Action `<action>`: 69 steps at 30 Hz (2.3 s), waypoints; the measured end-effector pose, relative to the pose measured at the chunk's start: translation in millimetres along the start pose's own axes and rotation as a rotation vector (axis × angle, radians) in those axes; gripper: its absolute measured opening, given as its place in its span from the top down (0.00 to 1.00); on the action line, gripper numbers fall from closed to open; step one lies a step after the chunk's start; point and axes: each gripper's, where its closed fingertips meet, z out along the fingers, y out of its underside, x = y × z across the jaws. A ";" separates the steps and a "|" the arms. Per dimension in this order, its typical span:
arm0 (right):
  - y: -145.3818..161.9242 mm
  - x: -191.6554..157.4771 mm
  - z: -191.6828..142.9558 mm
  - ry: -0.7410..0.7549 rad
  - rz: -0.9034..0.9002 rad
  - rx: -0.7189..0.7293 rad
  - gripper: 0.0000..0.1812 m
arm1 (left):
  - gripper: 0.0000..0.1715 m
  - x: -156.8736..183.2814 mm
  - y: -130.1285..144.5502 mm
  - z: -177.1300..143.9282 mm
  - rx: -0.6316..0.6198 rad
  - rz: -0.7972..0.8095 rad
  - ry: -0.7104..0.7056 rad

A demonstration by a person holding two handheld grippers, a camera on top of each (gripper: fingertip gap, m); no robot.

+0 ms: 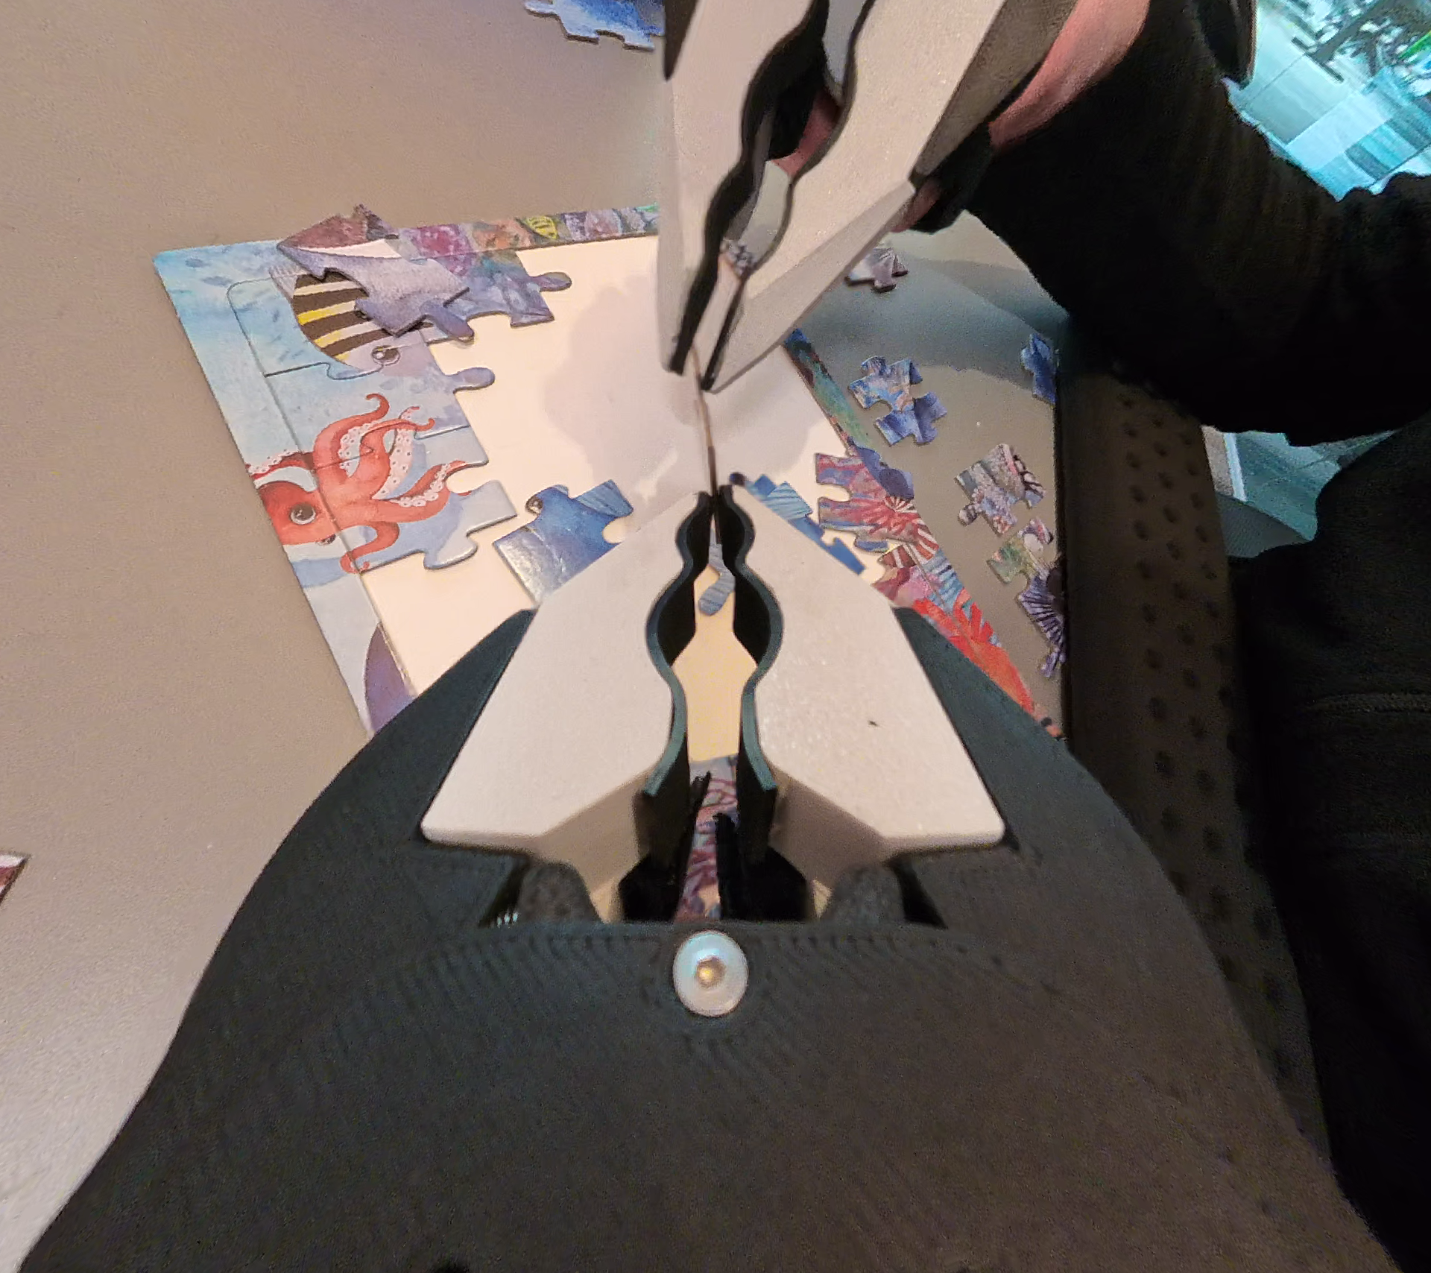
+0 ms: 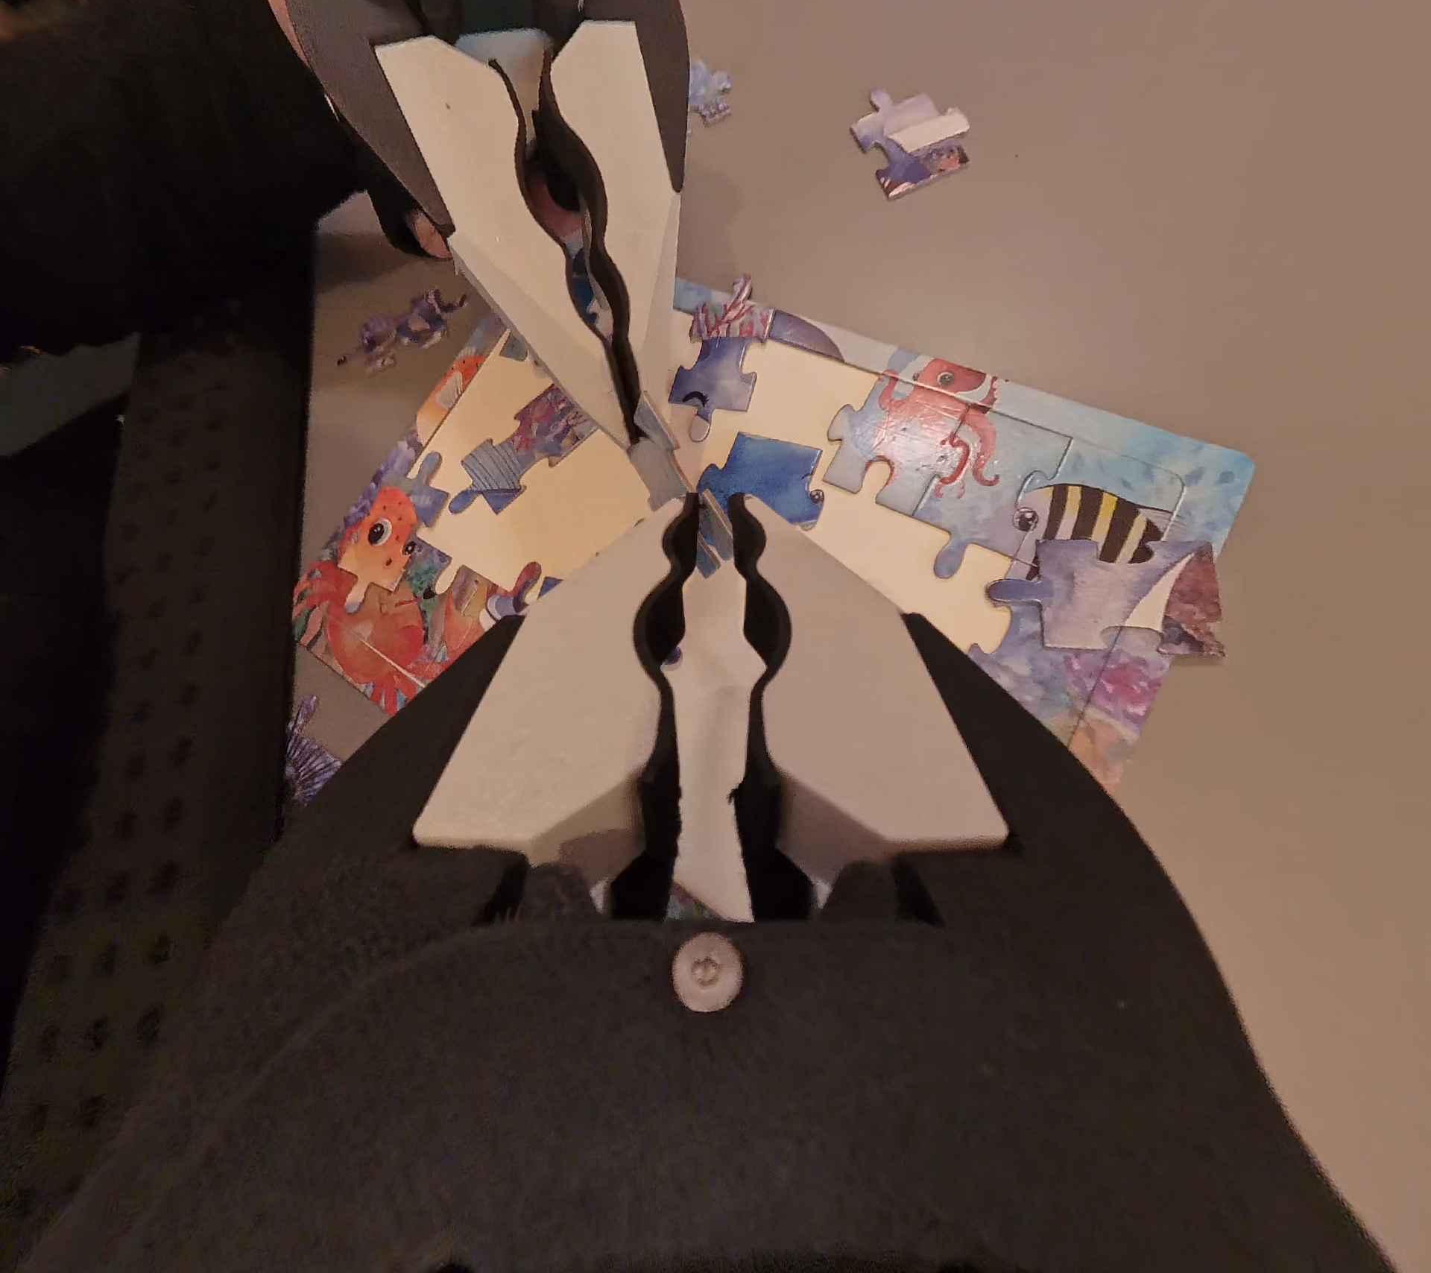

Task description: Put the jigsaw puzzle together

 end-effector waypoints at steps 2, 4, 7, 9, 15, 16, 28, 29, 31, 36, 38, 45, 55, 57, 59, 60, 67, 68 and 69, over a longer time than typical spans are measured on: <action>2.2 -2.5 2.6 -0.015 0.008 -0.014 0.98 | 1.00 -2.9 0.1 -3.4 0.005 -0.014 -0.003; 3.1 -7.6 5.1 -0.049 0.021 -0.017 0.99 | 1.00 -5.4 0.9 -7.5 0.003 -0.016 -0.008; 6.9 -14.7 13.0 -0.087 0.038 -0.042 1.00 | 1.00 -7.2 7.8 -10.8 -0.032 -0.018 -0.014; 11.7 -18.6 19.8 -0.114 0.062 -0.067 1.00 | 1.00 -4.3 18.4 -10.0 -0.085 -0.023 0.005; 24.9 -25.5 36.7 -0.196 0.141 -0.116 1.00 | 1.00 -6.4 38.8 -7.7 -0.184 -0.057 0.012; 27.4 -27.2 38.2 -0.212 0.153 -0.127 1.00 | 1.00 -6.2 41.0 -6.5 -0.195 -0.059 0.017; 29.1 -28.1 41.0 -0.264 0.241 -0.116 1.00 | 1.00 -9.2 41.9 -7.8 -0.198 -0.091 0.037; 28.9 -27.2 41.9 -0.260 0.240 -0.113 1.00 | 0.99 -13.3 44.5 -7.2 -0.215 -0.089 0.012; 30.9 -24.7 45.0 -0.234 0.235 -0.127 1.00 | 0.99 -18.6 48.7 -5.3 -0.247 -0.077 -0.024; 39.1 -20.2 49.3 -0.197 0.210 -0.168 0.99 | 0.99 -22.1 54.4 -0.5 -0.287 -0.050 -0.054; 41.1 -18.8 50.0 -0.179 0.191 -0.182 0.98 | 1.00 -22.7 55.2 -0.1 -0.293 -0.037 -0.063; 42.7 -20.5 51.6 -0.161 0.131 -0.202 0.98 | 1.00 -19.3 59.5 1.9 -0.337 0.013 -0.079; 45.1 -23.4 54.8 -0.137 0.054 -0.231 0.97 | 1.00 -15.9 61.8 6.2 -0.357 0.041 -0.079; 45.1 -23.1 54.8 -0.143 0.069 -0.232 0.97 | 1.00 -15.5 61.9 6.1 -0.356 0.040 -0.078; 44.9 -22.2 55.1 -0.135 0.049 -0.231 0.97 | 1.00 -16.2 61.9 5.9 -0.358 0.042 -0.082; 44.0 -20.2 55.6 -0.115 0.031 -0.229 0.97 | 1.00 -15.6 61.7 6.6 -0.360 0.046 -0.085; 44.3 -20.1 55.7 -0.090 -0.008 -0.240 0.97 | 1.00 -15.3 62.0 6.3 -0.365 0.051 -0.094; 44.3 -20.1 55.7 -0.087 -0.008 -0.242 0.97 | 1.00 -15.3 61.9 6.1 -0.365 0.051 -0.095; 44.5 -20.2 55.7 -0.085 -0.015 -0.245 0.97 | 1.00 -15.4 61.9 6.2 -0.365 0.051 -0.095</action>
